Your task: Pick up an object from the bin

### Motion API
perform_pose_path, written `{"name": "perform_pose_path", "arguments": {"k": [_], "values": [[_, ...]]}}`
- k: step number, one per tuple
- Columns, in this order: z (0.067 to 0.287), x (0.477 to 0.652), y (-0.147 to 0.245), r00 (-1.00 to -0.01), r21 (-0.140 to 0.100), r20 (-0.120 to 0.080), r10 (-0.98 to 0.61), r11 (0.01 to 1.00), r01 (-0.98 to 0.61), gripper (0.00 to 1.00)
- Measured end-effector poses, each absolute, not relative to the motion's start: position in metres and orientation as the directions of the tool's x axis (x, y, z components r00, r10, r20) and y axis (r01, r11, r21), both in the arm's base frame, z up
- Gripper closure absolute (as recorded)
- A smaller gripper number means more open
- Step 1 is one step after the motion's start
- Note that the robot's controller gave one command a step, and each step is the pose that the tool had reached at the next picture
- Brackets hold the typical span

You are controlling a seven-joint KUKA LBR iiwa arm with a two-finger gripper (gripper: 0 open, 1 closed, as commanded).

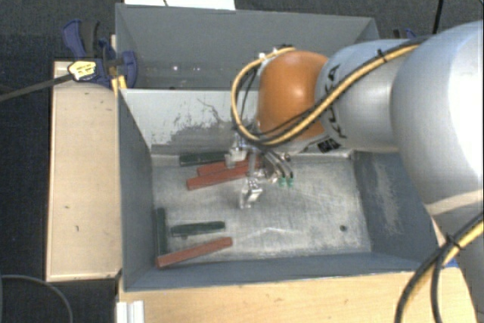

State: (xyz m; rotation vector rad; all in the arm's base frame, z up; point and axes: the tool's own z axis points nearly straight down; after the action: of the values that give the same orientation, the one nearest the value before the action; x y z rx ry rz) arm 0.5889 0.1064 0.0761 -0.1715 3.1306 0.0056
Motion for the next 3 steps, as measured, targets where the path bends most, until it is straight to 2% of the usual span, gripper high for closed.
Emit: {"name": "perform_pose_path", "arguments": {"k": [1,2,3], "values": [[0.077,0.590,0.136,-0.997,-0.001,-0.016,-0.070,0.998,-0.070,0.00],[0.078,0.581,0.162,-0.989,0.008,-0.013,0.146,0.989,0.146,1.00],[0.078,0.581,0.162,-0.989,0.008,-0.012,0.146,0.989,0.146,1.00]]}}
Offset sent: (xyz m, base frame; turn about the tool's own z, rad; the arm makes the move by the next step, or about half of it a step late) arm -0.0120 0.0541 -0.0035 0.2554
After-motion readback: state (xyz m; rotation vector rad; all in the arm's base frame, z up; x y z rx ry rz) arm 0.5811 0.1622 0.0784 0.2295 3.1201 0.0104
